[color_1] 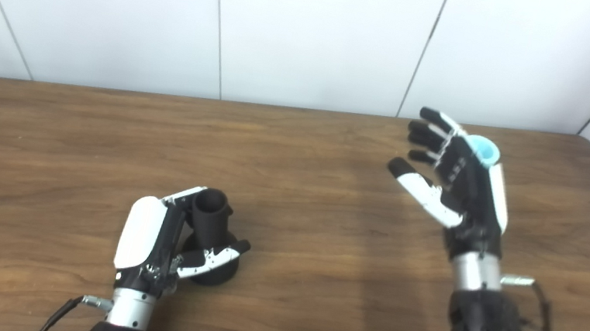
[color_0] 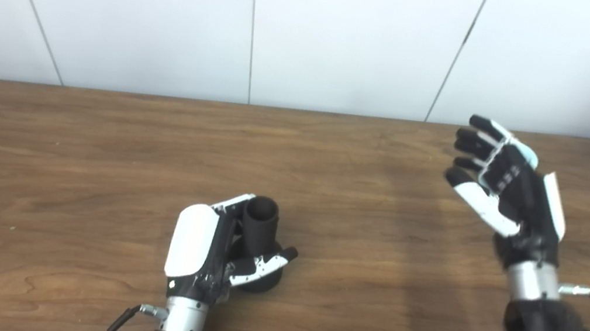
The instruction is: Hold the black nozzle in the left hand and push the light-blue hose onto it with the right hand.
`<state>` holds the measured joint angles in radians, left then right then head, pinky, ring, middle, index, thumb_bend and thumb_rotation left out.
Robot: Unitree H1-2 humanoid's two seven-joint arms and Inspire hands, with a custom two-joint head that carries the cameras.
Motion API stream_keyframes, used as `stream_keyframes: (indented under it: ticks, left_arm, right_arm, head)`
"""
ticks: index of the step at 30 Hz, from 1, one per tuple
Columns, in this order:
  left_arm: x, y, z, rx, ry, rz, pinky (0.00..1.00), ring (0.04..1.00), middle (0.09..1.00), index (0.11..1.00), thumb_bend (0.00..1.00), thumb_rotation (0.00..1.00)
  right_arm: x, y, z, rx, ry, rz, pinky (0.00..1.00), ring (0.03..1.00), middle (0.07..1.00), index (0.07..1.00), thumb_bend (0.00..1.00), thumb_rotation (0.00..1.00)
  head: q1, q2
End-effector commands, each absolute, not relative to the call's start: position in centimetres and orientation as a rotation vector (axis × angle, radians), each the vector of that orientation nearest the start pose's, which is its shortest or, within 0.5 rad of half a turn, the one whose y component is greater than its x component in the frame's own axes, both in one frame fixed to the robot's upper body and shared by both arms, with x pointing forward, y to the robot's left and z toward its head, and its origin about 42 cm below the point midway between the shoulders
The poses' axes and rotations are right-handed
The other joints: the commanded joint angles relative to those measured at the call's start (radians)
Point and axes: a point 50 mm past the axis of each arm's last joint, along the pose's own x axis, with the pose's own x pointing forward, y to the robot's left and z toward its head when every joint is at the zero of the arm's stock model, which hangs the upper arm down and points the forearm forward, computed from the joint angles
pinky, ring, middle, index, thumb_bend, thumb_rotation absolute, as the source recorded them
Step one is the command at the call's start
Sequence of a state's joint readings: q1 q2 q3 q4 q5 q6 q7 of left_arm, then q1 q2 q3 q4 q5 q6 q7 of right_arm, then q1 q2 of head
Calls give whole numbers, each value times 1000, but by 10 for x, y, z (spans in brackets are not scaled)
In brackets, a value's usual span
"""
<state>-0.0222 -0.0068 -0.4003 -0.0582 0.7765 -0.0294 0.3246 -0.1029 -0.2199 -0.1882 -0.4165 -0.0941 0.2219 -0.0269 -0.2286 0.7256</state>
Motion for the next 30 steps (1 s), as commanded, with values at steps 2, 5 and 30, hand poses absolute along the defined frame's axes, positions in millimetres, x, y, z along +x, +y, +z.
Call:
stream_keyframes:
  ticks: [2, 5, 30]
  left_arm:
    - [256, 109, 111, 698, -316, -96, 432, 472, 452, 509, 504, 0]
    - [257, 111, 108, 694, -318, -97, 426, 464, 449, 512, 504, 0]
    - [261, 126, 104, 705, -300, -99, 416, 467, 449, 508, 505, 0]
  right_arm:
    - [291, -315, 279, -370, -429, -230, 611, 689, 759, 753, 703, 265]
    - [295, -321, 301, -466, -476, -245, 583, 663, 764, 759, 705, 204]
    - [390, -382, 354, -1400, -116, -110, 804, 825, 780, 747, 994, 155]
  head:
    - [-28, -2]
    - [-53, -8]
    - [-182, -27]
